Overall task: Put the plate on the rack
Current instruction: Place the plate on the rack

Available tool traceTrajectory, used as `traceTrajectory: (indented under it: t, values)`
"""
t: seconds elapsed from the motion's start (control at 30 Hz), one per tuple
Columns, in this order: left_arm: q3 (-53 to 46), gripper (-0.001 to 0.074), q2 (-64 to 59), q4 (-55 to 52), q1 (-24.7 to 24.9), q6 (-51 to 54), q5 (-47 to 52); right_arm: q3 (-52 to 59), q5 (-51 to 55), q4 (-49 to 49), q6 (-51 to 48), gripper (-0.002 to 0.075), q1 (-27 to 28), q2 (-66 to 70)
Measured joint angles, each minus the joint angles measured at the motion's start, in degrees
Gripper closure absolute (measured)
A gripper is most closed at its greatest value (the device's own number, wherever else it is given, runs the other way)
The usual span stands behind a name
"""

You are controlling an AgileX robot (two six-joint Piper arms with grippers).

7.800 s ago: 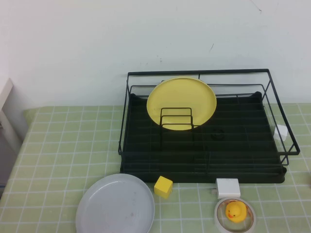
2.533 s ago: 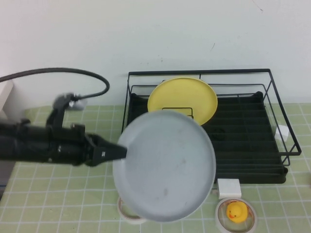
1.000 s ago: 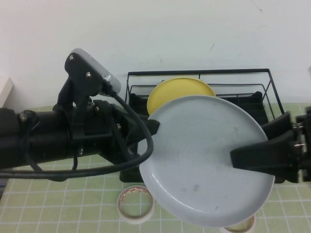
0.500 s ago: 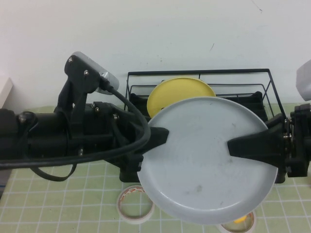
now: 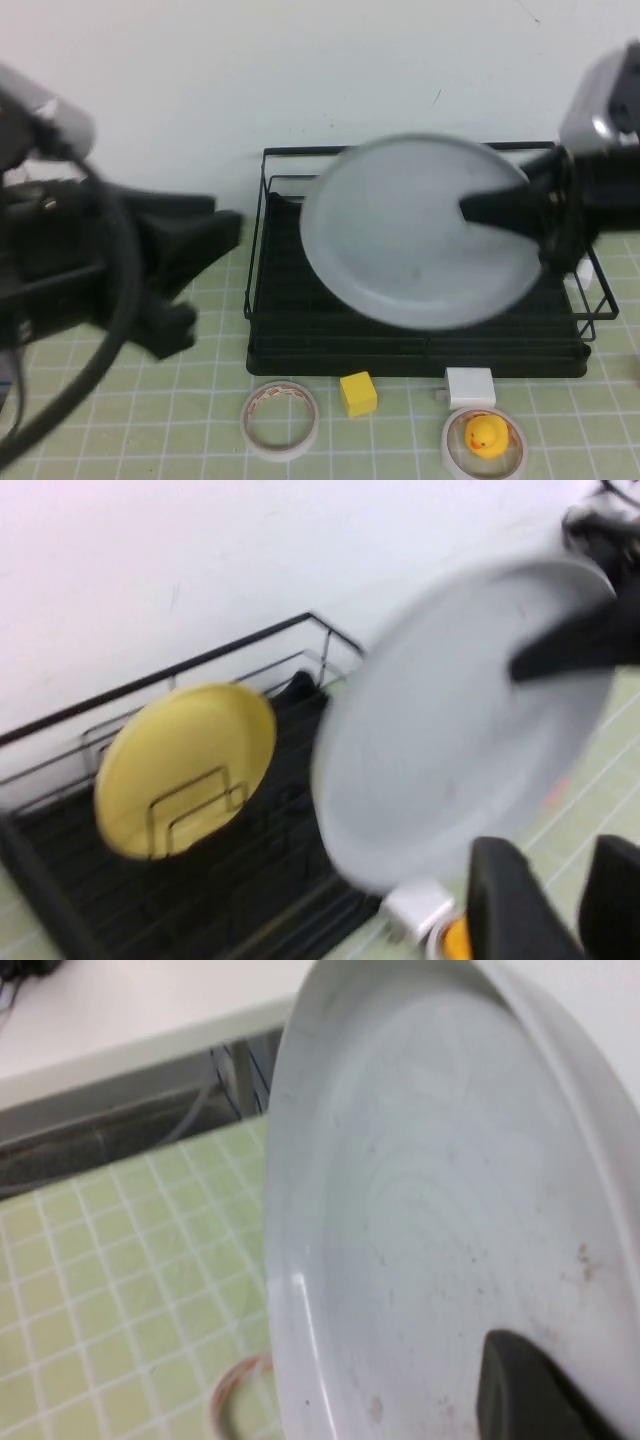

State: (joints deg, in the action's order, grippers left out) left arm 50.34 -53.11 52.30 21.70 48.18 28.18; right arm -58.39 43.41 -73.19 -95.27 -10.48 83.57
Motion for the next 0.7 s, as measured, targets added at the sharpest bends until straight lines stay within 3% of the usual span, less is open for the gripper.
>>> traceTrajectory:
  t: [0.1, 0.2, 0.4, 0.7]
  values:
    - [0.0, 0.0666, 3.3, -11.7, 0.0, -10.6, 3.5, -7.4, 3.1, 1.0, -0.2, 0.0588, 0.0, 4.9]
    - [-0.8, 0.0714, 5.6, -24.4, 0.0, -23.1, 7.8, -16.1, 6.9, 3.4, -1.5, 0.0588, 0.0, 9.8]
    - [-10.3, 0.0731, 12.4, -40.3, 0.0, -43.3, 8.9, -28.8, 9.9, 6.0, -6.3, 0.0588, 0.0, 17.3]
    - [-28.0, 0.0735, 31.0, -43.2, 0.0, -59.0, -0.4, -39.5, 7.4, 6.1, -12.6, 0.0588, 0.0, 27.1]
